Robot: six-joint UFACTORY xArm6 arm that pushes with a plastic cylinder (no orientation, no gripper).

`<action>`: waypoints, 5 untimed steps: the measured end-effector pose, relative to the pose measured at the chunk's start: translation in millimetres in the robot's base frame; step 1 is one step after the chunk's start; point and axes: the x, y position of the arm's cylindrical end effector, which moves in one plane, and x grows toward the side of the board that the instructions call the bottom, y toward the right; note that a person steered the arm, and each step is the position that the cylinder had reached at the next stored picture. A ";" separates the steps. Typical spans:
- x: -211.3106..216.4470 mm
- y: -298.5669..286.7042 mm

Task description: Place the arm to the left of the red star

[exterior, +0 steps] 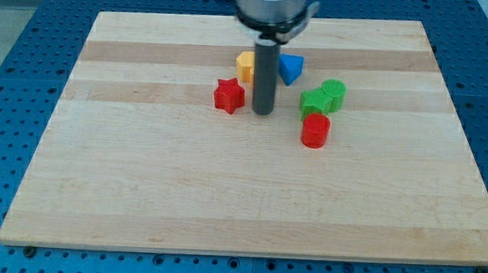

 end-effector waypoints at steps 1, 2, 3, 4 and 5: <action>21.0 -41.5; 18.5 -87.6; -21.1 -104.6; -31.6 -97.6; -28.1 -76.7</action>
